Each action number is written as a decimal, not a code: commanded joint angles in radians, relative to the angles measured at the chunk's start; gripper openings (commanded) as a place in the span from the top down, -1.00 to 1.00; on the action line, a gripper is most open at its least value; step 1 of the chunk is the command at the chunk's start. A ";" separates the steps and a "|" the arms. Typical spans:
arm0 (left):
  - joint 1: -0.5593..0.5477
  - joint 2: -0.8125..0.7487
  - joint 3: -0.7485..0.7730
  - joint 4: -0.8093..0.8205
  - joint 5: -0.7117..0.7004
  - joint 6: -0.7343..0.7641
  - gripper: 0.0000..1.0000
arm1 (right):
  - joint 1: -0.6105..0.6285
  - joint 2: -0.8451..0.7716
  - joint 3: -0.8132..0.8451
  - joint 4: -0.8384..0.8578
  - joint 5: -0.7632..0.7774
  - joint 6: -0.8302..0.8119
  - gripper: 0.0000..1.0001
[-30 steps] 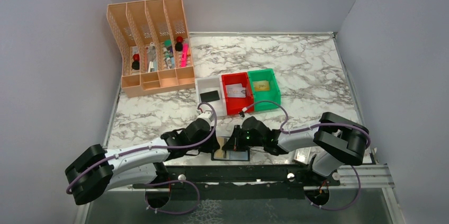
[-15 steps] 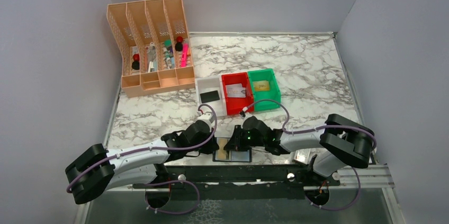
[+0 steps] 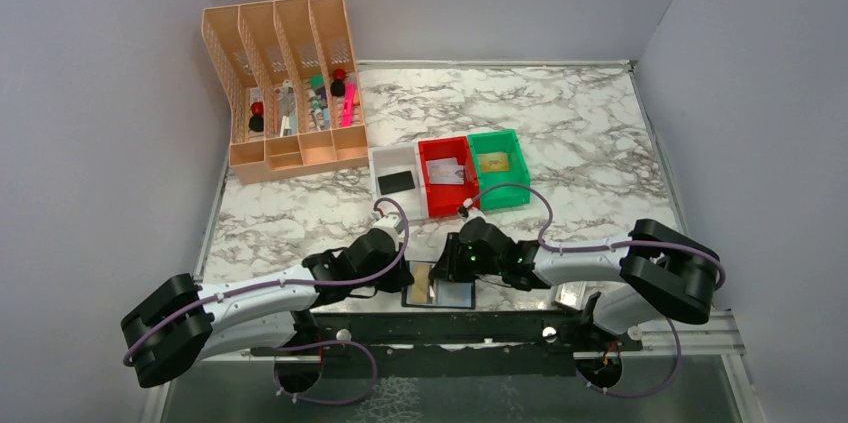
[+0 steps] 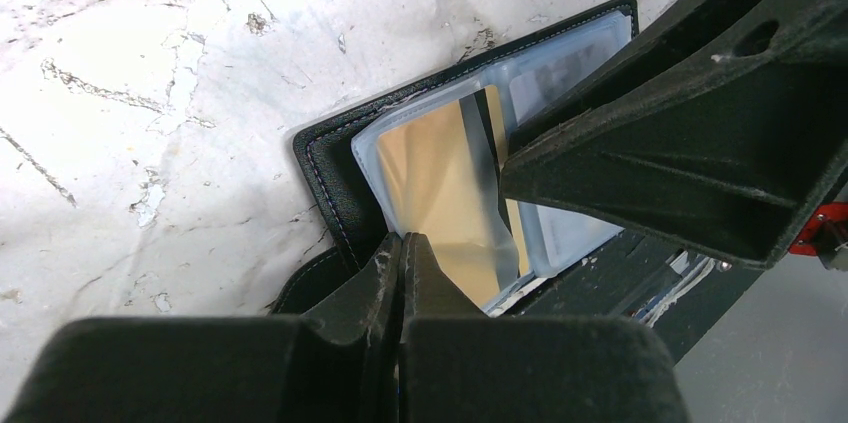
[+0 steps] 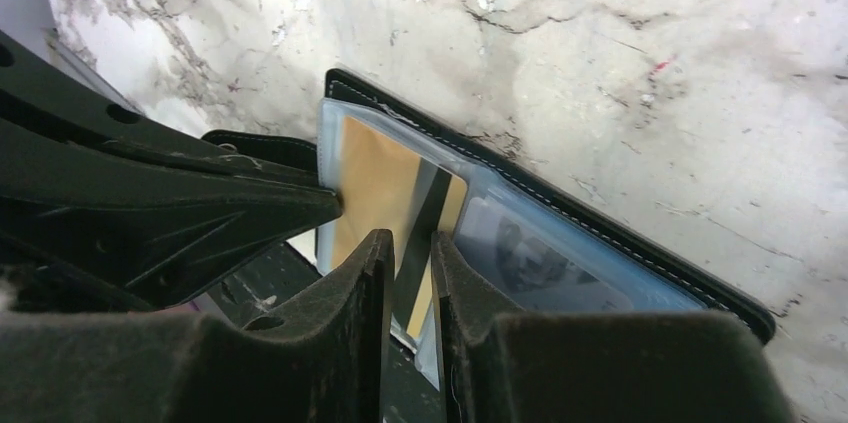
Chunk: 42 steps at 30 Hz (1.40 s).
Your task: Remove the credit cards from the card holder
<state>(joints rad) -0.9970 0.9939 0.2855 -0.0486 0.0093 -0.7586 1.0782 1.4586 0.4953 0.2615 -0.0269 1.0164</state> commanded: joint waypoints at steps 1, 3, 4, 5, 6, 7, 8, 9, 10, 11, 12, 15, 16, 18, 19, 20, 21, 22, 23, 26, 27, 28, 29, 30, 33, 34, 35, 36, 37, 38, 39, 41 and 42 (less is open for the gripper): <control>-0.006 -0.008 -0.007 0.003 0.016 0.002 1.00 | 0.001 0.014 0.028 -0.065 0.046 -0.005 0.48; -0.008 -0.010 -0.006 0.003 0.015 0.002 1.00 | 0.001 0.029 0.025 -0.061 0.034 -0.001 0.48; -0.008 -0.011 -0.007 0.003 0.015 0.001 1.00 | 0.002 0.036 0.026 -0.062 0.029 -0.003 0.47; -0.008 -0.012 -0.006 0.002 0.015 0.001 1.00 | 0.001 0.043 0.029 -0.068 0.026 -0.005 0.47; -0.008 -0.014 -0.006 0.002 0.014 0.000 1.00 | 0.002 0.049 0.029 -0.074 0.023 -0.005 0.47; -0.009 -0.014 -0.006 0.003 0.013 -0.001 1.00 | 0.002 0.052 0.029 -0.080 0.022 -0.003 0.45; -0.009 -0.012 -0.006 0.003 0.011 -0.002 1.00 | 0.002 0.054 0.027 -0.085 0.023 -0.003 0.43; -0.009 -0.012 -0.006 0.003 0.009 -0.004 1.00 | 0.002 0.053 0.025 -0.093 0.026 -0.001 0.42; -0.011 -0.011 -0.006 0.003 0.005 -0.008 1.00 | 0.002 0.050 0.021 -0.099 0.030 -0.001 0.42; -0.011 -0.011 -0.009 0.004 -0.001 -0.016 1.00 | 0.003 0.044 0.016 -0.105 0.033 0.001 0.42; -0.011 -0.014 -0.013 0.006 -0.011 -0.028 1.00 | 0.003 0.035 0.009 -0.111 0.037 0.002 0.42; -0.011 -0.039 -0.053 0.044 -0.035 -0.061 1.00 | 0.003 0.004 -0.004 -0.124 0.050 -0.005 0.41; -0.011 -0.046 -0.068 0.054 -0.044 -0.075 1.00 | 0.005 -0.006 -0.004 -0.125 0.048 -0.019 0.41; -0.011 -0.061 -0.093 0.069 -0.052 -0.096 1.00 | 0.005 -0.012 0.004 -0.133 0.029 -0.047 0.41; -0.011 -0.066 -0.101 0.074 -0.051 -0.102 1.00 | 0.005 -0.009 0.014 -0.143 0.023 -0.058 0.41; -0.011 -0.070 -0.104 0.073 -0.050 -0.103 1.00 | 0.005 -0.003 0.022 -0.153 0.018 -0.064 0.41; -0.011 -0.073 -0.102 0.068 -0.049 -0.102 0.87 | 0.007 0.002 0.029 -0.161 0.018 -0.068 0.41; -0.011 -0.078 -0.099 0.058 -0.054 -0.100 0.73 | 0.010 0.005 0.031 -0.162 0.021 -0.068 0.41; -0.011 -0.081 -0.089 0.044 -0.057 -0.096 0.62 | 0.011 0.006 0.028 -0.163 0.025 -0.068 0.41; -0.011 -0.085 -0.047 -0.007 -0.067 -0.080 0.40 | 0.011 0.019 0.035 -0.178 0.038 -0.071 0.41; -0.012 -0.085 -0.032 -0.019 -0.068 -0.072 0.34 | 0.012 0.024 0.035 -0.178 0.037 -0.069 0.41; -0.012 -0.081 -0.017 -0.030 -0.066 -0.066 0.32 | 0.012 0.030 0.037 -0.176 0.035 -0.071 0.41; -0.013 -0.076 -0.002 -0.038 -0.066 -0.060 0.31 | 0.012 0.035 0.041 -0.178 0.033 -0.070 0.41; -0.014 -0.068 0.013 -0.047 -0.068 -0.055 0.30 | 0.012 0.040 0.042 -0.180 0.034 -0.065 0.41; -0.023 -0.039 0.052 -0.070 -0.078 -0.038 0.30 | 0.012 0.041 0.033 -0.175 0.044 -0.043 0.41; -0.026 -0.028 0.063 -0.077 -0.083 -0.032 0.30 | 0.012 0.039 0.026 -0.166 0.046 -0.034 0.41; -0.031 -0.017 0.073 -0.081 -0.088 -0.030 0.32 | 0.012 0.037 0.015 -0.150 0.043 -0.025 0.41; -0.037 -0.006 0.081 -0.082 -0.095 -0.029 0.35 | 0.012 0.035 0.006 -0.134 0.042 -0.016 0.41; -0.044 0.005 0.086 -0.082 -0.099 -0.028 0.40 | 0.012 0.035 -0.001 -0.125 0.042 -0.009 0.41; -0.050 0.016 0.092 -0.081 -0.102 -0.027 0.46 | 0.012 0.037 -0.003 -0.118 0.040 -0.003 0.42; -0.056 0.028 0.095 -0.081 -0.103 -0.026 0.51 | 0.012 0.039 -0.007 -0.112 0.037 0.003 0.42; -0.066 0.051 0.094 -0.080 -0.100 -0.028 0.57 | 0.012 0.046 -0.012 -0.099 0.034 0.013 0.42; -0.070 0.058 0.091 -0.078 -0.096 -0.030 0.60 | 0.012 0.048 -0.015 -0.090 0.030 0.017 0.42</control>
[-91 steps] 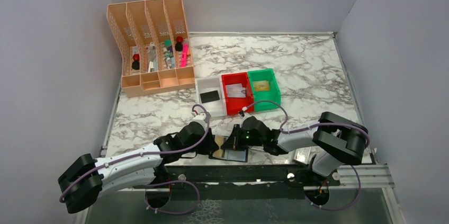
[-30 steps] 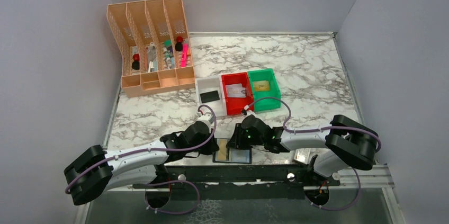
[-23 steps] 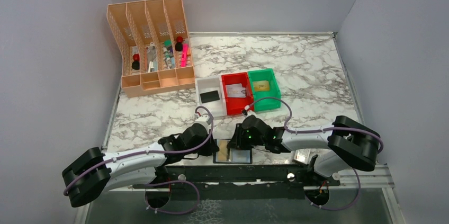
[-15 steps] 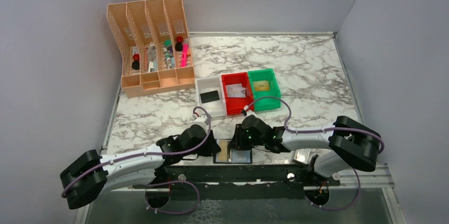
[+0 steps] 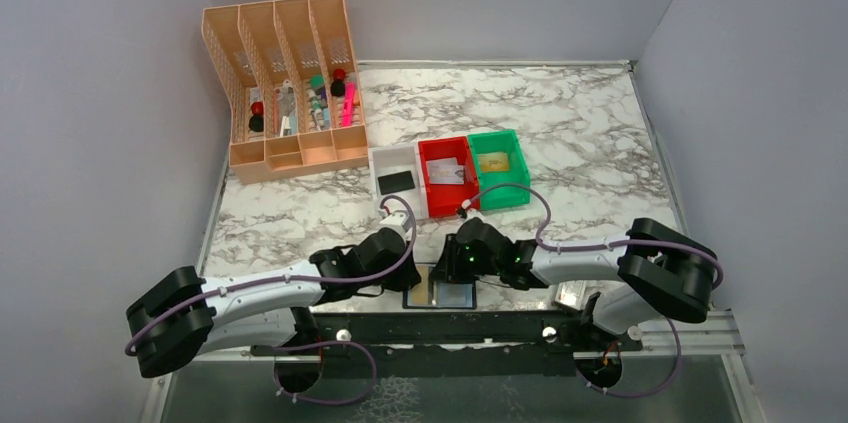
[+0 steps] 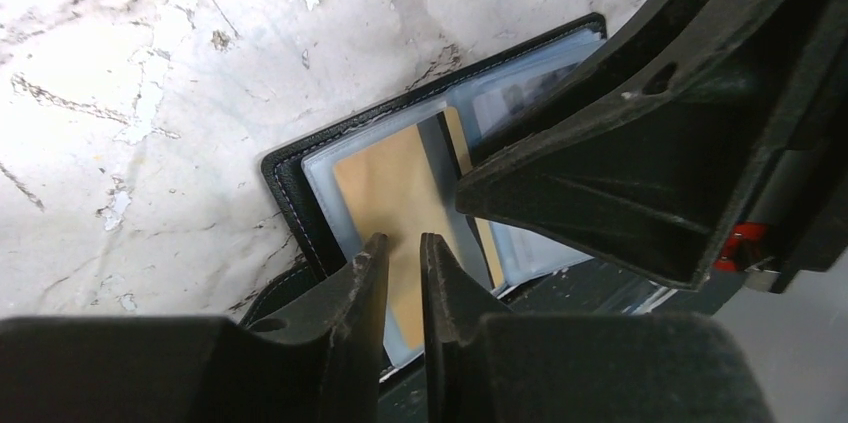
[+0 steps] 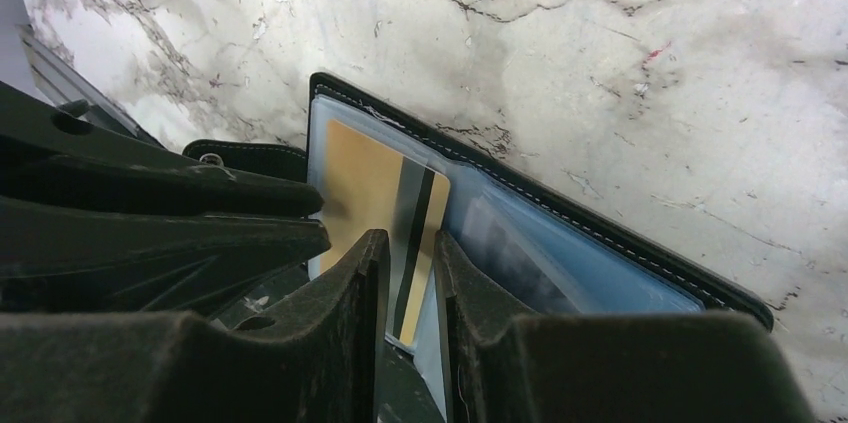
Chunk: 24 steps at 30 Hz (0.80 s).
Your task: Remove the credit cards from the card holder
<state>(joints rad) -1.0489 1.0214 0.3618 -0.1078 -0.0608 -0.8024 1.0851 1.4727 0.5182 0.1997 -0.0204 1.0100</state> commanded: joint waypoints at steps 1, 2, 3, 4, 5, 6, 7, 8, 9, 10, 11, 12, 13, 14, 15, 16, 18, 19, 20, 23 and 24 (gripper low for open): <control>-0.021 0.036 0.011 -0.012 -0.022 0.012 0.61 | 0.005 0.035 -0.043 -0.017 0.019 0.027 0.42; -0.023 0.039 0.003 -0.004 -0.017 0.009 0.61 | 0.005 0.037 -0.048 -0.003 0.015 0.035 0.42; -0.023 0.043 -0.005 0.004 -0.013 0.005 0.61 | 0.005 0.039 -0.054 0.010 0.009 0.043 0.42; -0.025 0.047 -0.011 0.007 -0.014 -0.002 0.61 | 0.005 0.040 -0.061 0.027 0.003 0.050 0.42; -0.025 0.050 -0.019 0.009 -0.014 -0.008 0.60 | 0.005 0.041 -0.069 0.047 -0.007 0.059 0.42; -0.025 0.053 -0.027 0.010 -0.016 -0.014 0.60 | 0.004 0.040 -0.079 0.070 -0.018 0.068 0.42; -0.026 0.057 -0.037 0.009 -0.017 -0.021 0.60 | 0.004 0.040 -0.090 0.096 -0.029 0.078 0.42; -0.025 0.059 -0.047 0.009 -0.017 -0.029 0.60 | 0.004 0.039 -0.099 0.118 -0.038 0.089 0.42; -0.026 0.060 -0.057 0.010 -0.016 -0.037 0.60 | 0.004 0.040 -0.108 0.141 -0.049 0.097 0.42; -0.027 0.059 -0.070 0.011 -0.015 -0.047 0.60 | 0.004 0.040 -0.119 0.169 -0.059 0.105 0.42; -0.029 0.057 -0.082 0.018 -0.014 -0.057 0.60 | 0.004 0.039 -0.130 0.192 -0.065 0.116 0.42; -0.033 0.050 -0.096 0.024 -0.016 -0.068 0.60 | 0.003 0.037 -0.140 0.220 -0.073 0.126 0.42; -0.036 0.043 -0.115 0.033 -0.017 -0.080 0.61 | 0.003 0.037 -0.152 0.244 -0.079 0.137 0.42; -0.039 0.033 -0.131 0.042 -0.017 -0.093 0.63 | 0.004 0.035 -0.164 0.263 -0.082 0.149 0.42; -0.041 0.023 -0.151 0.051 -0.018 -0.106 0.65 | 0.004 0.035 -0.176 0.287 -0.085 0.166 0.42; -0.042 0.011 -0.167 0.059 -0.018 -0.117 0.66 | 0.003 0.035 -0.188 0.312 -0.090 0.179 0.43; -0.044 -0.017 -0.204 0.076 -0.016 -0.142 0.69 | 0.002 0.044 -0.213 0.388 -0.112 0.192 0.46; -0.045 -0.033 -0.218 0.086 -0.015 -0.154 0.71 | 0.001 0.051 -0.219 0.429 -0.129 0.193 0.48; -0.047 -0.055 -0.231 0.093 -0.014 -0.164 0.73 | 0.001 0.059 -0.221 0.457 -0.145 0.192 0.49; -0.049 -0.099 -0.259 0.105 -0.016 -0.184 0.78 | 0.001 0.079 -0.209 0.480 -0.174 0.192 0.53; -0.049 -0.111 -0.266 0.104 -0.018 -0.190 0.80 | 0.001 0.080 -0.210 0.483 -0.172 0.194 0.53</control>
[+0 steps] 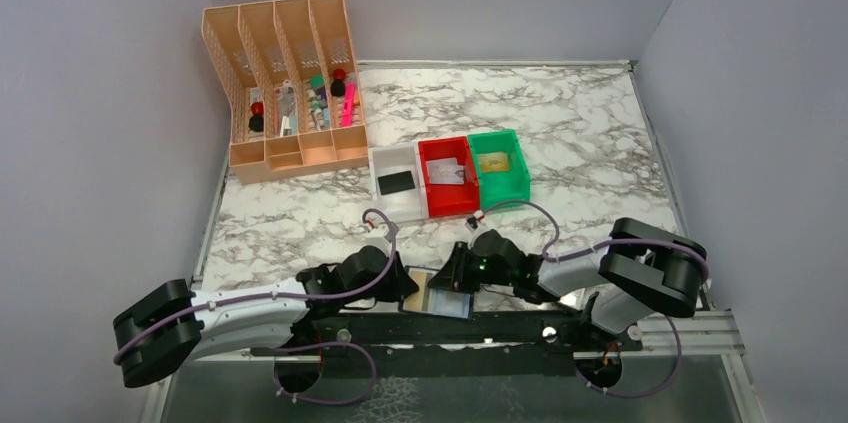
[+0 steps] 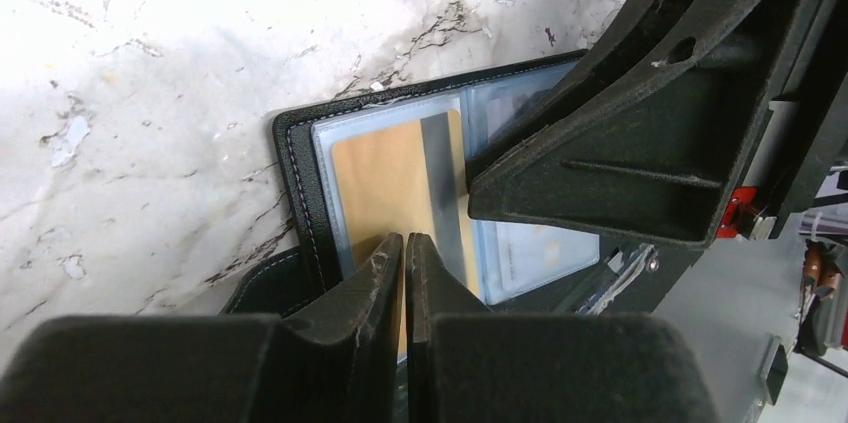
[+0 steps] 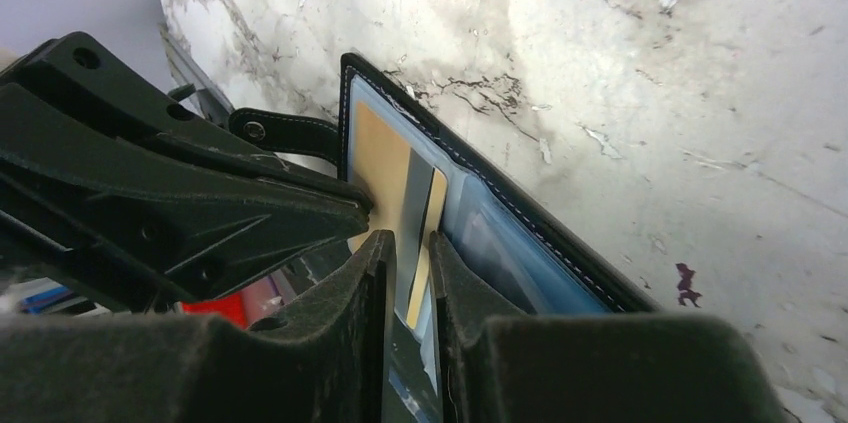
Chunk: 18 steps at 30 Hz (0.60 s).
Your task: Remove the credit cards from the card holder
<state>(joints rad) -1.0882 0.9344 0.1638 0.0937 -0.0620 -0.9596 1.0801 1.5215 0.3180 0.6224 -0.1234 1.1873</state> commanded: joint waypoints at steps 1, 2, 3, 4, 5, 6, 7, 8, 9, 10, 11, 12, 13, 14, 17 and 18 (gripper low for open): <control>-0.011 -0.035 -0.075 -0.097 -0.018 -0.039 0.80 | 0.005 0.030 -0.014 0.069 -0.064 0.023 0.54; -0.012 -0.042 -0.081 -0.098 -0.017 -0.043 0.81 | 0.005 0.027 -0.022 0.081 -0.058 0.030 0.54; -0.012 -0.049 -0.084 -0.097 -0.017 -0.044 0.82 | 0.005 0.021 -0.030 0.095 -0.054 0.034 0.54; -0.012 -0.054 -0.084 -0.098 -0.015 -0.044 0.82 | 0.005 0.016 -0.038 0.117 -0.055 0.036 0.54; -0.013 -0.055 -0.084 -0.098 -0.015 -0.044 0.83 | 0.006 0.012 -0.045 0.144 -0.062 0.035 0.54; -0.013 -0.056 -0.083 -0.097 -0.017 -0.044 0.83 | 0.006 0.009 -0.054 0.187 -0.077 0.030 0.55; -0.013 -0.056 -0.082 -0.098 -0.019 -0.042 0.83 | 0.006 0.008 -0.061 0.233 -0.091 0.027 0.55; -0.013 -0.053 -0.080 -0.097 -0.020 -0.041 0.83 | 0.006 0.008 -0.064 0.268 -0.105 0.025 0.55; -0.013 -0.049 -0.079 -0.096 -0.022 -0.039 0.82 | 0.006 0.006 -0.058 0.281 -0.112 0.024 0.55; -0.013 -0.043 -0.077 -0.094 -0.021 -0.038 0.83 | 0.006 0.005 -0.049 0.270 -0.117 0.022 0.56; -0.014 -0.040 -0.075 -0.092 -0.019 -0.036 0.83 | 0.006 0.005 -0.038 0.255 -0.119 0.021 0.56; -0.015 -0.039 -0.073 -0.091 -0.018 -0.036 0.83 | 0.006 0.005 -0.029 0.243 -0.117 0.017 0.56; -0.015 -0.038 -0.071 -0.090 -0.017 -0.033 0.82 | 0.006 0.006 -0.021 0.227 -0.112 0.016 0.56; -0.015 -0.040 -0.068 -0.089 -0.015 -0.033 0.83 | 0.006 0.005 -0.015 0.206 -0.104 0.007 0.58; -0.018 -0.061 -0.057 -0.094 -0.014 -0.024 0.80 | 0.005 -0.049 0.001 0.048 -0.033 -0.015 0.62; -0.018 -0.071 -0.048 -0.101 -0.015 -0.021 0.75 | 0.006 -0.075 0.007 -0.026 0.001 -0.015 0.61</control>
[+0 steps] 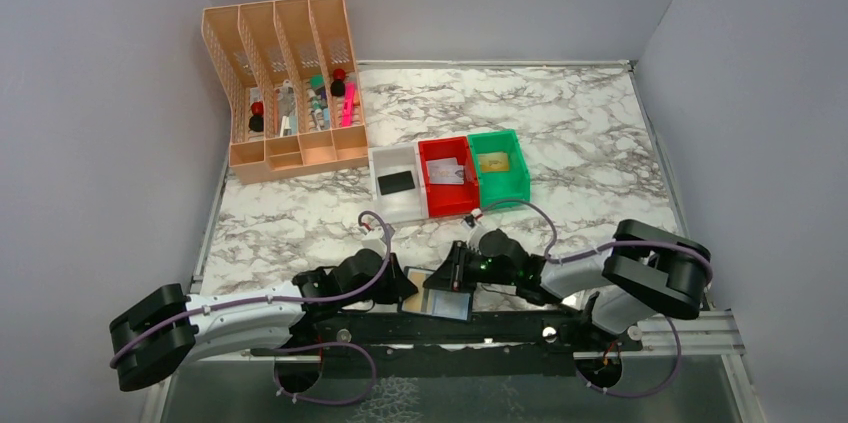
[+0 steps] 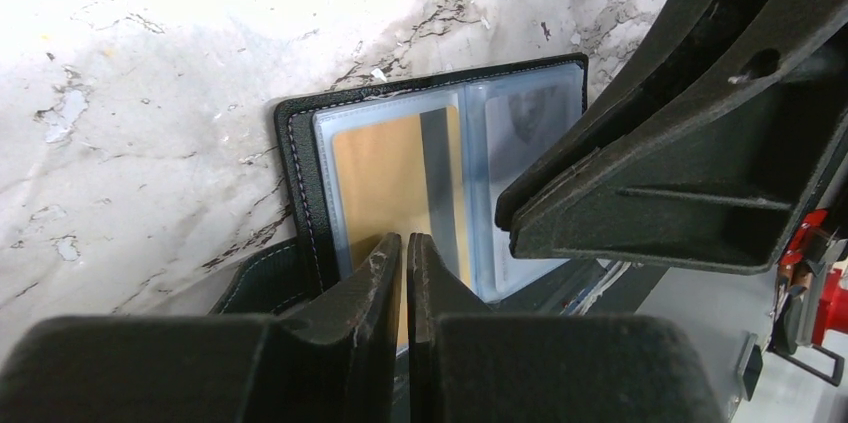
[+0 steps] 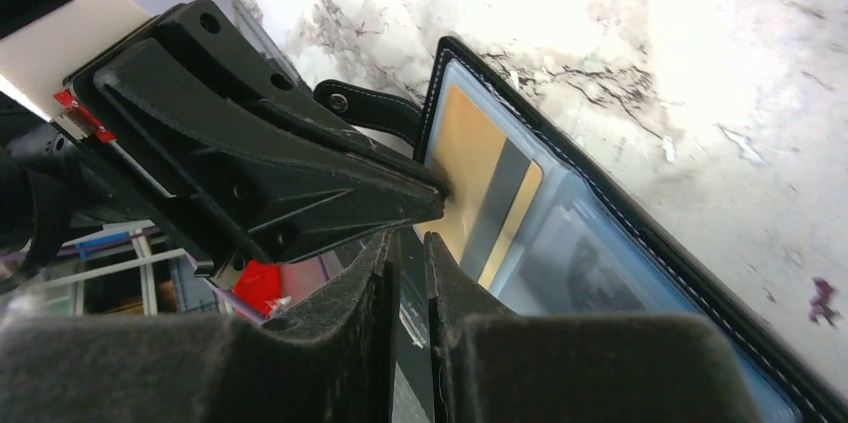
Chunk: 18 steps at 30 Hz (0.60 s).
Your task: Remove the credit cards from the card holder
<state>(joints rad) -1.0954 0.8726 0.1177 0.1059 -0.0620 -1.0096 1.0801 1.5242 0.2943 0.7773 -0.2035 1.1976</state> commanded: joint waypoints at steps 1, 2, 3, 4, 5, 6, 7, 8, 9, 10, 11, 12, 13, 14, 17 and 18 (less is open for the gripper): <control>-0.011 -0.020 0.011 -0.127 -0.021 0.036 0.69 | 0.006 -0.105 0.040 -0.254 0.106 -0.037 0.59; -0.012 -0.029 0.029 -0.149 -0.030 0.045 0.65 | 0.005 -0.125 0.054 -0.316 0.121 -0.056 0.58; -0.012 -0.035 0.048 -0.175 -0.044 0.055 0.60 | 0.006 -0.138 0.070 -0.375 0.126 -0.080 0.56; -0.012 -0.038 0.070 -0.204 -0.056 0.066 0.54 | 0.006 -0.144 0.086 -0.420 0.124 -0.098 0.54; -0.012 -0.037 0.092 -0.239 -0.067 0.077 0.50 | 0.006 -0.144 0.104 -0.446 0.112 -0.122 0.51; -0.012 -0.033 0.114 -0.261 -0.075 0.087 0.46 | 0.006 -0.140 0.117 -0.464 0.095 -0.145 0.50; -0.012 -0.025 0.131 -0.278 -0.078 0.095 0.43 | 0.006 -0.130 0.128 -0.477 0.080 -0.160 0.48; -0.012 -0.015 0.144 -0.285 -0.080 0.100 0.42 | 0.006 -0.117 0.136 -0.479 0.062 -0.170 0.48; -0.012 -0.004 0.154 -0.290 -0.078 0.104 0.41 | 0.006 -0.105 0.143 -0.477 0.045 -0.177 0.47; -0.012 0.009 0.159 -0.295 -0.076 0.106 0.41 | 0.007 -0.093 0.146 -0.474 0.033 -0.180 0.47; -0.011 0.024 0.165 -0.298 -0.073 0.107 0.40 | 0.007 -0.081 0.147 -0.467 0.026 -0.179 0.47; -0.012 0.037 0.166 -0.300 -0.071 0.108 0.40 | 0.007 -0.070 0.146 -0.462 0.021 -0.176 0.47; -0.012 0.053 0.168 -0.301 -0.067 0.106 0.40 | 0.007 -0.062 0.146 -0.463 0.022 -0.169 0.46; -0.011 0.067 0.171 -0.300 -0.060 0.107 0.40 | 0.009 -0.057 0.147 -0.467 0.026 -0.166 0.46; -0.014 0.115 0.181 -0.300 -0.049 0.111 0.39 | 0.014 -0.038 0.147 -0.478 0.030 -0.161 0.45; -0.016 0.126 0.184 -0.301 -0.047 0.113 0.39 | 0.015 -0.031 0.147 -0.482 0.027 -0.161 0.44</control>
<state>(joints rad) -1.1023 0.9463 0.2901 -0.1421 -0.1047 -0.9215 1.0824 1.4666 0.4282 0.3450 -0.1600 1.0538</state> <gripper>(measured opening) 0.300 0.271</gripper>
